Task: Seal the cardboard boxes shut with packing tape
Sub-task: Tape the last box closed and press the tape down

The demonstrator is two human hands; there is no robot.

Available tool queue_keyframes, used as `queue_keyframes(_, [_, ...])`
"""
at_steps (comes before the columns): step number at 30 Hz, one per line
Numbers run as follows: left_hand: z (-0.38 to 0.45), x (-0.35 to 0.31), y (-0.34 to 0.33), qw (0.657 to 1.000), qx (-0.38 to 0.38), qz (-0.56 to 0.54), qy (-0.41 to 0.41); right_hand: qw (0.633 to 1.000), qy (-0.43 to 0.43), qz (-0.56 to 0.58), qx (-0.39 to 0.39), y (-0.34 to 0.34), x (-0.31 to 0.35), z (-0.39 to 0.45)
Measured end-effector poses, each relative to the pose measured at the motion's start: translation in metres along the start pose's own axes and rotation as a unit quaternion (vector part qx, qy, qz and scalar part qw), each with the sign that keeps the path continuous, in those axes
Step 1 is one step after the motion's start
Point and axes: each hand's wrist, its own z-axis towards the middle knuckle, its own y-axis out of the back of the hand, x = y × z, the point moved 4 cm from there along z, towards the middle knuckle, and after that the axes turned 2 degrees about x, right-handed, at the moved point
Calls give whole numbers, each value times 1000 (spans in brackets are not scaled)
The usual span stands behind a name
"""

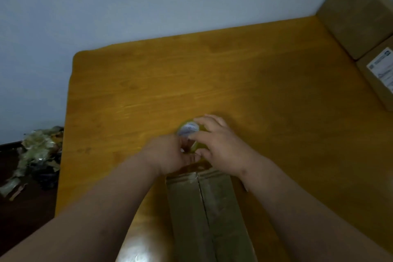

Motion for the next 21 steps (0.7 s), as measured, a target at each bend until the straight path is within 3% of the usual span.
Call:
queue_keyframes(3, [-3,2,-10,997,-41,-54,29,983,-102,124,-84,-2,-13,-15])
queue_keyframes(6, [-7,6,-18,991,-73,-99,53,951,-202,164,-167,-9,-30,-34])
queue_keyframes(11, [-9,7,-18,985,-52,-147,69,943,-224,237,-61,-27,-33,-41])
queue_keyframes(16, [-7,8,-15,952,25,-296,76,933,-233,272,-35,-20,-33,-32])
queue_keyframes(21, [-3,-5,-19,985,88,-119,89,931,-203,302,-28,-20,-26,-27])
